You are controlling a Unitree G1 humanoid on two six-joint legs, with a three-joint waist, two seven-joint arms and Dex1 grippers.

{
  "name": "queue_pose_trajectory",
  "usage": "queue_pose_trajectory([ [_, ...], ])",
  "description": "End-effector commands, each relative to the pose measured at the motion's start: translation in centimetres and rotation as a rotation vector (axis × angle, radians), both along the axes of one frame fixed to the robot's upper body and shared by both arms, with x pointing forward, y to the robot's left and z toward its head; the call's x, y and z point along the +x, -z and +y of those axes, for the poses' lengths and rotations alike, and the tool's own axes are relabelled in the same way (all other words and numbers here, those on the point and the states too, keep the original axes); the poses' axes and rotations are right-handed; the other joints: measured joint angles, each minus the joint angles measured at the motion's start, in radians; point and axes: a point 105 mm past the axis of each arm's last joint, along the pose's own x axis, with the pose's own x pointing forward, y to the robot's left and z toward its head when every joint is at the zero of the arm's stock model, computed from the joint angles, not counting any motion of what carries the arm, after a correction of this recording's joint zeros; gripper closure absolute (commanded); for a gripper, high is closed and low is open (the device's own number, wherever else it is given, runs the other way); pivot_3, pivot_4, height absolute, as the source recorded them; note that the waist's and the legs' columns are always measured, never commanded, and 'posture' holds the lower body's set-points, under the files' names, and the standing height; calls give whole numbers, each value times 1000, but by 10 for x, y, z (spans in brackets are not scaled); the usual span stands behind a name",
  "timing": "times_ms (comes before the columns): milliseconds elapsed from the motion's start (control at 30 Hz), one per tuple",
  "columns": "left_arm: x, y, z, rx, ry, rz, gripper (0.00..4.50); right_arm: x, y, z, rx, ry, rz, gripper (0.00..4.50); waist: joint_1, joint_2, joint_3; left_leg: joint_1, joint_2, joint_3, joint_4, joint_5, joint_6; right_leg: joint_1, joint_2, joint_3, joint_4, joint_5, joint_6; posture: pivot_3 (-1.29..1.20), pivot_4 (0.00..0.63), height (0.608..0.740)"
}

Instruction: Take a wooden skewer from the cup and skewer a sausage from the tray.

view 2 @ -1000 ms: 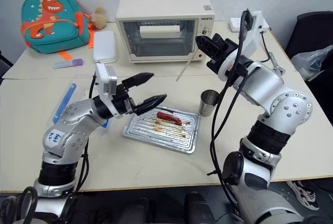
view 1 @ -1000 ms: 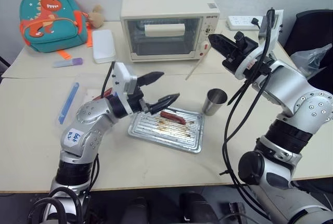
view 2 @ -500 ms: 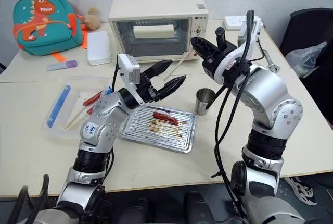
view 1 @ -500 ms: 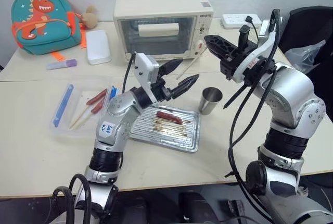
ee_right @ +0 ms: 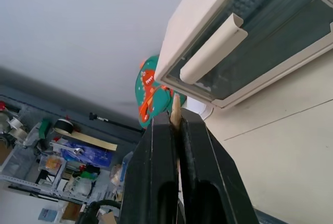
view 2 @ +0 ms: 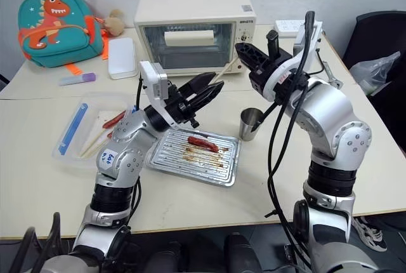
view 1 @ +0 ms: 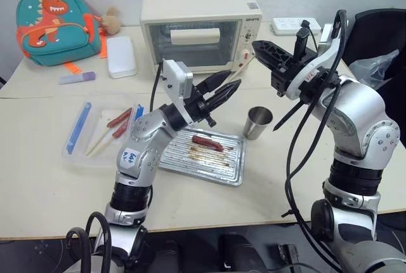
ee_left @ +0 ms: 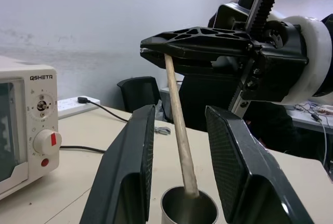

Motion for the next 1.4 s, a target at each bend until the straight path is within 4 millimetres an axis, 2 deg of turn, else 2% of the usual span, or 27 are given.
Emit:
queue_pose_trajectory([
  [33,-7,-11,-4,-28,13,-37,2891,-10,-11,2,9,-21,-56,4500,0,0,0,0,0,0,0,0,0,0,0,0,0,0,0,0,150,740],
  [133,-4,-15,-4,-52,-6,-39,2891,-9,-11,2,20,-21,-52,4500,2,0,0,0,0,0,0,0,0,0,0,0,0,0,0,0,150,740],
  [233,-3,-16,-5,-60,-11,-41,3352,-9,-12,1,27,-20,-53,4500,5,0,0,0,0,0,0,0,0,0,0,0,-1,0,0,0,150,740],
  [400,0,-18,-4,-70,-22,-43,4480,-9,-13,0,32,-17,-58,4500,13,0,0,0,0,0,0,0,0,0,0,0,-1,0,0,0,150,740],
  [633,3,-19,0,-59,-46,-47,4480,-10,-13,-2,18,-15,-68,4500,20,0,0,-1,0,0,0,0,0,0,0,0,-2,0,0,0,150,740],
  [867,1,-18,11,-10,-65,-61,4500,-9,-11,-6,-53,2,-95,2735,20,0,0,-1,0,0,0,0,0,0,0,0,-2,0,0,0,150,740],
  [900,0,-16,15,4,-71,-61,4500,-8,-12,-8,-99,18,-117,2490,20,0,0,-1,0,0,0,0,0,0,0,0,-2,0,0,0,150,740],
  [967,-3,-13,25,41,-79,-59,4500,-6,-13,-12,-223,51,-174,2490,19,0,0,-1,0,0,0,0,0,0,0,0,-2,0,0,0,150,740],
  [1100,-20,-4,58,169,-75,-36,4500,-8,-6,-5,-641,49,-354,2490,16,1,1,-1,1,0,-1,0,0,-1,1,0,-3,0,0,0,150,740],
  [1167,-29,1,76,239,-75,-11,4500,-12,6,1,-861,13,-448,2490,15,1,1,-1,1,0,-3,0,0,-1,1,0,-4,0,0,0,150,740],
  [1200,-37,6,100,307,-90,30,4500,-16,24,12,-1058,-51,-533,2490,16,1,1,0,2,0,-3,0,0,-1,1,0,-5,0,0,0,150,740],
  [1233,-43,9,115,352,-97,58,4500,-20,38,17,-1186,-110,-590,2490,16,1,1,0,2,-1,-4,0,0,0,1,0,-7,0,0,0,150,740],
  [1300,-57,12,144,432,-124,127,4500,-26,61,28,-1285,-232,-651,2490,8,1,1,-1,2,-1,-6,0,0,-2,1,1,-8,0,0,0,150,740],
  [1400,-74,15,164,502,-127,193,4500,-28,79,38,-1334,-327,-720,2490,12,1,2,0,2,-2,-6,0,0,0,0,0,-11,0,-1,0,150,740],
])
